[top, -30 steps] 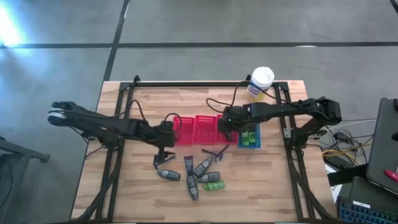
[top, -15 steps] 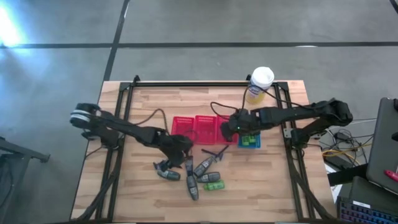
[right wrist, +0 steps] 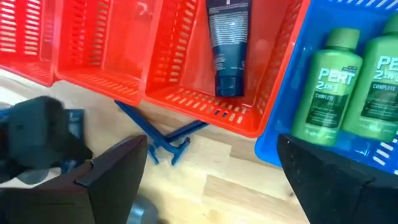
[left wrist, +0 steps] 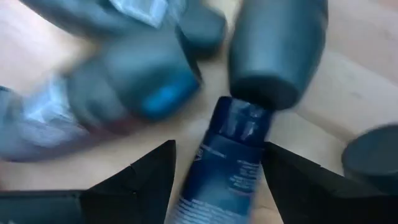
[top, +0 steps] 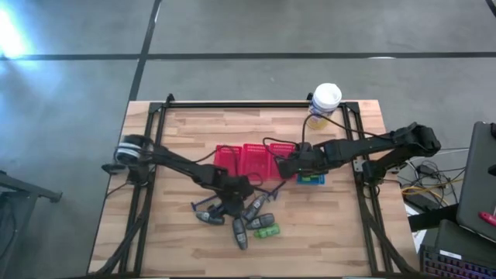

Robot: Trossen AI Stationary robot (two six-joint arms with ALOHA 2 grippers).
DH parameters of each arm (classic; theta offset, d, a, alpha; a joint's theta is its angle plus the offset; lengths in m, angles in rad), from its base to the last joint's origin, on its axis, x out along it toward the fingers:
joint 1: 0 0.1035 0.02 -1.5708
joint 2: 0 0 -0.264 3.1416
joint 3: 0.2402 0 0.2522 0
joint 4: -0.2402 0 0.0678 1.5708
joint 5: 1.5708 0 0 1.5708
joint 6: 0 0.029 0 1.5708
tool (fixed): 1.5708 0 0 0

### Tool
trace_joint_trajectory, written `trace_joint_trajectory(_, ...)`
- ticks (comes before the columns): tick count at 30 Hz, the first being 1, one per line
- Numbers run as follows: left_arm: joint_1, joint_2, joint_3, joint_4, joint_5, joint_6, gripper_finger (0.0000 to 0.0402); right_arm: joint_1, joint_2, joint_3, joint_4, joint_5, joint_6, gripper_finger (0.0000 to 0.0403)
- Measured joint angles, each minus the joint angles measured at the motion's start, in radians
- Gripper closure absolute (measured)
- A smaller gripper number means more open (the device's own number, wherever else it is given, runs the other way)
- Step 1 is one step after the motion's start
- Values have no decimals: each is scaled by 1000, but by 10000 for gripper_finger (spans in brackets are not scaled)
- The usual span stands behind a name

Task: Pick & Place Travel size toiletries
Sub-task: Put the shave cream into the right red bin

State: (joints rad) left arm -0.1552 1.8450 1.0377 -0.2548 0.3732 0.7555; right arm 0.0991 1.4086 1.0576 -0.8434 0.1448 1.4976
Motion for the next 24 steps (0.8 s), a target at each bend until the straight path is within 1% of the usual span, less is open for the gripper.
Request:
trace_joint_trajectory(3, -1, 24, 25, -36, 8, -5, 169, 2, 0, 0, -21, -5, -22, 44)
trace_joint_trajectory(5, -2, 30, 30, -43, 7, -16, 180, 2, 0, 0, -27, -11, -38, 44)
trace_joint_trajectory(7, -2, 27, 34, -50, -1, -22, 200, 2, -2, 0, -29, -11, -49, 46)
trace_joint_trajectory(11, -5, 6, 47, -82, -38, -35, 257, 12, -26, 0, -29, -15, -59, 57)
trace_joint_trajectory(15, 1, -32, 72, -120, -140, -76, 300, 28, -79, 0, -29, -14, -49, 71)
trace_joint_trajectory(18, 8, -85, 88, -129, -193, -122, 308, 40, -126, -4, -26, -12, -24, 79)
trace_joint_trajectory(21, 32, -163, 107, -111, -195, -195, 311, 51, -170, -21, -18, 16, 6, 86)
trace_joint_trajectory(24, 79, -261, 121, -57, -191, -309, 312, 58, -214, -56, 31, 51, 23, 90)
